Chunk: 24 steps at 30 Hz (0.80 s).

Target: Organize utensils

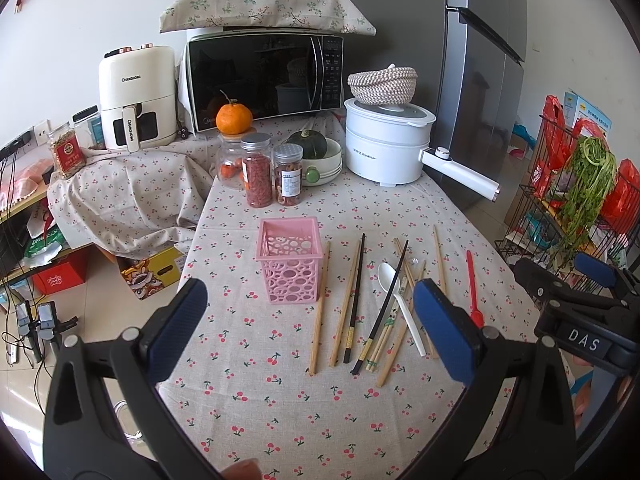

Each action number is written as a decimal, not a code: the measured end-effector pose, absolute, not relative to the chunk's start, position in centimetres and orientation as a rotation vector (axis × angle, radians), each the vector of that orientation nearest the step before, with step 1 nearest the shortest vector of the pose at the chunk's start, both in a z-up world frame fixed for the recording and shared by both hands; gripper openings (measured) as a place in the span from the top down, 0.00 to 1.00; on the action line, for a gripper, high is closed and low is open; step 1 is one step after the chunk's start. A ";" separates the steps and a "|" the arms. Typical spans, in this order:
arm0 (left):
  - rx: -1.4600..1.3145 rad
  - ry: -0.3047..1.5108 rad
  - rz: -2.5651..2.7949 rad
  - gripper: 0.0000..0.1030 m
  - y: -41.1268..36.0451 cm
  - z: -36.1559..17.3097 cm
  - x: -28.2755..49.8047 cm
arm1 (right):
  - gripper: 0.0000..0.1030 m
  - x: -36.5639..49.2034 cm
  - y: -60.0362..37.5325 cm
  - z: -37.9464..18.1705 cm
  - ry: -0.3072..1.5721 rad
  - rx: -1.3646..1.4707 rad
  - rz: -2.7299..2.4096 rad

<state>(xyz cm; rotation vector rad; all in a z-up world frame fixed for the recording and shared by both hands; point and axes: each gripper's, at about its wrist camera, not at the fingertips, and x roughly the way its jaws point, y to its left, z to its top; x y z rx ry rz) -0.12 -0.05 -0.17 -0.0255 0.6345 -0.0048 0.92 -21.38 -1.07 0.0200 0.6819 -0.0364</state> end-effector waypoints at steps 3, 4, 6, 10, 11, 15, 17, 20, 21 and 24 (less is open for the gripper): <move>-0.025 0.633 -0.004 0.01 -0.1 -0.2 -0.1 | 0.00 0.9 -21.4 -1.1 0.682 0.020 -0.037; -0.025 0.633 -0.004 0.01 0.0 -0.2 -0.1 | 0.00 1.0 -21.4 -1.0 0.682 0.019 -0.037; -0.026 0.634 -0.005 0.01 0.0 -0.2 -0.1 | 0.00 0.9 -21.4 -1.1 0.682 0.020 -0.037; -0.024 0.634 -0.005 0.01 0.0 -0.2 -0.1 | 0.00 0.9 -21.4 -1.1 0.682 0.020 -0.038; -0.024 0.634 -0.005 0.01 0.0 -0.2 -0.1 | 0.00 1.0 -21.4 -1.0 0.683 0.019 -0.037; -0.025 0.637 -0.001 0.01 0.0 -0.2 0.1 | 0.00 1.1 -21.5 -1.2 0.691 0.023 -0.039; -0.036 0.670 -0.015 0.01 0.0 -0.4 0.8 | 0.00 1.5 -21.8 -1.2 0.696 0.026 -0.055; -0.040 0.742 -0.052 0.01 -0.1 -0.9 2.3 | 0.00 2.5 -22.4 -1.2 0.720 0.037 -0.071; -0.023 0.754 -0.062 0.01 -0.3 -0.9 2.8 | 0.00 2.9 -22.7 -1.2 0.732 0.050 -0.071; 0.015 0.789 -0.085 0.01 -0.9 -0.9 4.1 | 0.00 4.7 -23.6 -0.9 0.782 0.095 -0.064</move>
